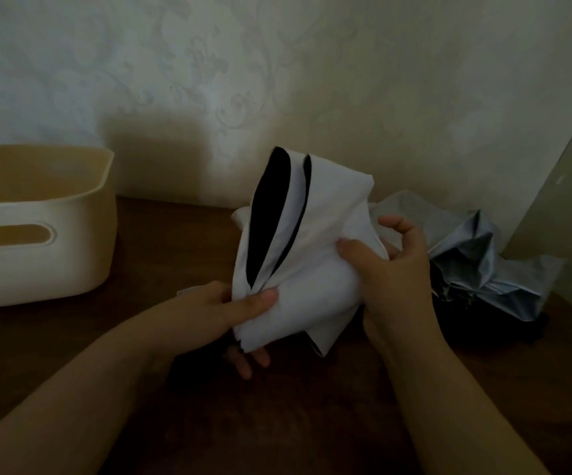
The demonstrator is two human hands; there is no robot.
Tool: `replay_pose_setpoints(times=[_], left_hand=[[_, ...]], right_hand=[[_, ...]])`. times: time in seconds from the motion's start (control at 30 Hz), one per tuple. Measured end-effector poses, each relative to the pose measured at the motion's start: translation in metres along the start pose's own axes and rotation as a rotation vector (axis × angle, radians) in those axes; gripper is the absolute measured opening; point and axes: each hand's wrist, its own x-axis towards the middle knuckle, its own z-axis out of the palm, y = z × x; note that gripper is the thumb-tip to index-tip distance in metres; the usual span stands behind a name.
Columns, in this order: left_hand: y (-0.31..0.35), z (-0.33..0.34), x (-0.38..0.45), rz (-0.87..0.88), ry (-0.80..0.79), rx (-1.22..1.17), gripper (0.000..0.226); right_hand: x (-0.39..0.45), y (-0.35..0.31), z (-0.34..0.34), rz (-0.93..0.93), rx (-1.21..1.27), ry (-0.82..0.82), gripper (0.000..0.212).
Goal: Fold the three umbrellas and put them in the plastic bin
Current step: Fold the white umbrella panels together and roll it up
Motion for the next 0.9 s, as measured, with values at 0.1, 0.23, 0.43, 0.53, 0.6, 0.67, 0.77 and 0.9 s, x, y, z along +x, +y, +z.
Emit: replay_pose_setpoints(times=[0.1,0.23,0.43,0.53,0.6,0.67,0.77,0.9], left_hand=[[0.001,0.006,-0.001,0.061,0.073,0.013,0.057],[0.004,0.017,0.001,0.170,0.283,0.145,0.050],[-0.002,0.014,-0.001,0.529,0.675,0.914,0.053],[0.001,0.015,-0.004,0.687,0.689,1.011,0.052],[0.001,0.017,-0.004,0.649,0.699,0.957,0.057],[0.002,0.021,-0.004,0.496,0.684,0.820,0.057],[0.003,0.021,-0.005,0.285,0.563,0.536,0.075],[0.000,0.017,0.001,0.191,0.474,0.425,0.079]], right_hand=[[-0.001,-0.004,0.001,-0.010,0.011,-0.006,0.050],[0.005,-0.004,-0.002,0.090,-0.037,0.068,0.066],[0.008,-0.005,-0.008,0.300,-0.052,0.007,0.022],[0.010,-0.008,-0.008,0.297,0.010,0.001,0.021],[0.010,-0.007,-0.006,0.221,0.049,0.057,0.024],[0.008,-0.006,-0.003,0.107,0.038,0.105,0.025],[0.001,-0.004,0.001,-0.042,-0.010,0.110,0.025],[-0.005,-0.003,0.006,-0.155,-0.086,0.096,0.027]])
